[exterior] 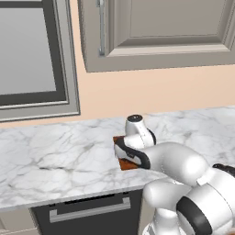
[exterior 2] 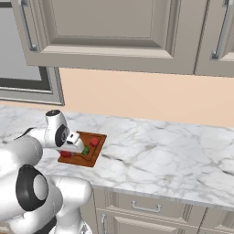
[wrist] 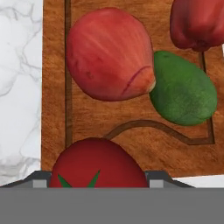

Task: Place the avocado, onion, tomato, and bell pepper on the cutting board.

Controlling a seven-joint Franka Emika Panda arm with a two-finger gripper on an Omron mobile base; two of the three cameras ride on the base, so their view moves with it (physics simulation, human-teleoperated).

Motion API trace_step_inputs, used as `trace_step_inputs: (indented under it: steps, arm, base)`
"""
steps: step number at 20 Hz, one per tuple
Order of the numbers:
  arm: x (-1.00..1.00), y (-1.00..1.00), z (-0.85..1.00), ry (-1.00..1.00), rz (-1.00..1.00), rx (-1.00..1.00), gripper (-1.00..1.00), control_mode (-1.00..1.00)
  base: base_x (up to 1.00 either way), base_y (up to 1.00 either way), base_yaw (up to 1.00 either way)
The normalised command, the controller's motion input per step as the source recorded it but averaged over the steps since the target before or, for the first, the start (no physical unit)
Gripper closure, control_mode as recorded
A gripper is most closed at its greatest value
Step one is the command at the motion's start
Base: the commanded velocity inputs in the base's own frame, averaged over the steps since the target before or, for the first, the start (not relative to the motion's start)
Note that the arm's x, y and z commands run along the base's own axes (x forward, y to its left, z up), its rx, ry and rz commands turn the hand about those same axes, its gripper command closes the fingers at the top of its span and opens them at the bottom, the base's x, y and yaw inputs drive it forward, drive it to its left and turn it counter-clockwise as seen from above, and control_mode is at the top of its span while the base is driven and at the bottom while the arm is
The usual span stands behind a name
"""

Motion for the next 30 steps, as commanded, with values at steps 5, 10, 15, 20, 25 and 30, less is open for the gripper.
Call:
trace_step_inputs:
  steps: [5,10,15,20,25,30]
  arm:
    - [0.2,0.0,-0.25,0.03,0.0,0.0,1.0,-1.0]
    - [0.05,0.0,-0.33,0.01,0.0,0.0,1.0,-1.0]
    - [0.02,0.0,-0.31,0.0,0.0,0.0,1.0,-1.0]
    - [0.0,-0.08,-0.13,0.0,0.0,0.0,-1.0,-1.0]
    - [0.04,-0.26,0.0,0.0,0.0,0.0,-1.0,-1.0]
    - [0.15,-0.13,0.12,0.0,0.0,0.0,-1.0,-1.0]
  base:
    - [0.0,0.0,0.0]
    - [0.0,0.0,0.0]
    - [0.0,0.0,0.0]
    - [0.0,0.0,0.0]
    - [0.0,0.0,0.0]
    - [0.0,0.0,0.0]
